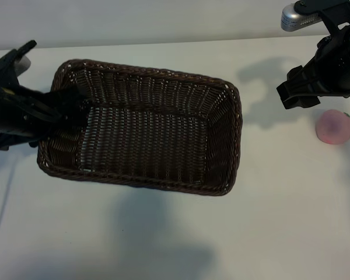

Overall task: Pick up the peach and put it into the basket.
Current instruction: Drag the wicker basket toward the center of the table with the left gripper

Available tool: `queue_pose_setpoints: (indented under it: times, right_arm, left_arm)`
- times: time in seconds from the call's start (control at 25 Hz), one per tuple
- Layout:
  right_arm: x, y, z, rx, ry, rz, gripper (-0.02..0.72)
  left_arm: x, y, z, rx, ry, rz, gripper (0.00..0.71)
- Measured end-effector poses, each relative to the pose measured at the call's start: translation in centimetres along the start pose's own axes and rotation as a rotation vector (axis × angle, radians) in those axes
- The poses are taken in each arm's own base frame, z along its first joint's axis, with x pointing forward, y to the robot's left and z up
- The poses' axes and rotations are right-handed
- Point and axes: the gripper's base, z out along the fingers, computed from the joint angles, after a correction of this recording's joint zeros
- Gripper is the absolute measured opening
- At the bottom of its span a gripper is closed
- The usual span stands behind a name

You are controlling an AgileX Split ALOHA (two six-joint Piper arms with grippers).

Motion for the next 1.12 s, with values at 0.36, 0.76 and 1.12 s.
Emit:
queue_pose_setpoints:
  times: [0.36,0.76,1.12]
  right_arm:
    - [0.0,0.0,0.0,0.000,0.000,0.000,0.596]
    - [0.0,0.0,0.0,0.000,0.000,0.000,0.596]
    - [0.0,0.0,0.0,0.000,0.000,0.000,0.596]
  left_arm:
    - [-4.1,-2.7,0.9,0.050,-0.039,-0.005,0.421]
    - [-4.3,-4.8,7.3,0.159,0.059,-0.070,0.421]
    - [-3.3,-3.8,11.8,0.105,0.114,-0.091,0.421]
